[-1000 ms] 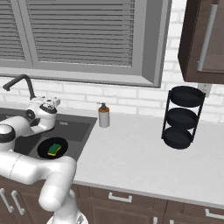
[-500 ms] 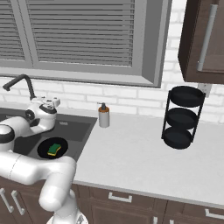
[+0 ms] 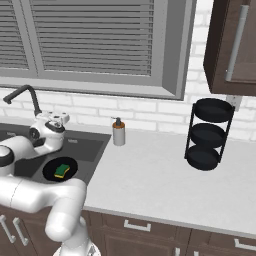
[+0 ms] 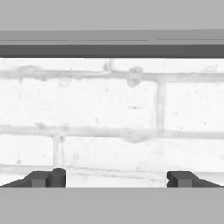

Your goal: Pick the pan and sponge and place them into the sink. Then turn on the water.

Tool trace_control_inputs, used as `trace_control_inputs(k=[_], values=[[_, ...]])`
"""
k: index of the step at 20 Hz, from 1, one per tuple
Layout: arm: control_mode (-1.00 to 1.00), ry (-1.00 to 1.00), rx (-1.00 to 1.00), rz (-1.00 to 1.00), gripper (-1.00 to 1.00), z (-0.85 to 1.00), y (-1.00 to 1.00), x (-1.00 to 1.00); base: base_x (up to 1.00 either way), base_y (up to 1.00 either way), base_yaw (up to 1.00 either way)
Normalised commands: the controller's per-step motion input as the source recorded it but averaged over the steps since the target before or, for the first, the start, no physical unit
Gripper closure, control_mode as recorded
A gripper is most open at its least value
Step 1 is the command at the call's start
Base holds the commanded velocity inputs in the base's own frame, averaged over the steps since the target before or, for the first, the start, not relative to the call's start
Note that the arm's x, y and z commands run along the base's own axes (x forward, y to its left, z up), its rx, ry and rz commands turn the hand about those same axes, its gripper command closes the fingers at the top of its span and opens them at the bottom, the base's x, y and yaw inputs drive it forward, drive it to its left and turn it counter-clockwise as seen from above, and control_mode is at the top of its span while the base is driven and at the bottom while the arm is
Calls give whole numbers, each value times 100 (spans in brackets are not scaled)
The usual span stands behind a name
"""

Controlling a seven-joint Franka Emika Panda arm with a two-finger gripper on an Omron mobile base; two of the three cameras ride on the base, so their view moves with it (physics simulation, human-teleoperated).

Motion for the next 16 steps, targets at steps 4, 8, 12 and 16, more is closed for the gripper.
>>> trace_control_inputs(k=[4,8,12,16], values=[[-100,-7,0,0,-100,0,-68,2,0,0,0],[-100,-6,0,0,-100,0,-67,3,0,0,0],[-100,-5,0,0,-100,-2,-62,6,0,0,0],[-100,-4,0,0,-100,-3,-56,9,0,0,0]])
